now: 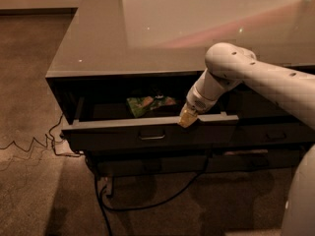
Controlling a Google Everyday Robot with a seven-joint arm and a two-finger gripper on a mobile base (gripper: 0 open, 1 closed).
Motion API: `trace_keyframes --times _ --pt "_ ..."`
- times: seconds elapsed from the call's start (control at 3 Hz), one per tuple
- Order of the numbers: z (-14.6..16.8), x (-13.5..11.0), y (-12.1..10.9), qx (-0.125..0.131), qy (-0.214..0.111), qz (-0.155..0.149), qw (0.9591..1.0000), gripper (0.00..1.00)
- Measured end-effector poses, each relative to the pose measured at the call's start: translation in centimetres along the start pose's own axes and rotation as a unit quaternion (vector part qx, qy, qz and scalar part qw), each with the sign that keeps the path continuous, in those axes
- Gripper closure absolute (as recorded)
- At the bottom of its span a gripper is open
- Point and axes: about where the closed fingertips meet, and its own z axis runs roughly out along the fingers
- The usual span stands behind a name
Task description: Open top drawer
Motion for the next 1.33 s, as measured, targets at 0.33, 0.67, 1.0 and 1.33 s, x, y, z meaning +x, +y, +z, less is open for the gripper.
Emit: trace_keyframes --times 0.33,0.67,1.0,1.33 --pt "-0.2 0.3 0.0 0.0 0.0 0.0 1.0 1.0" --pt "-2.0 1.4 1.7 0.005 0.006 -0.012 0.9999 1.0" --pt "-4.4 2.1 4.7 0.017 0.013 -0.032 0.9993 1.0" --pt "-5.0 1.9 5.0 0.021 0.014 -0.035 0.9991 0.81"
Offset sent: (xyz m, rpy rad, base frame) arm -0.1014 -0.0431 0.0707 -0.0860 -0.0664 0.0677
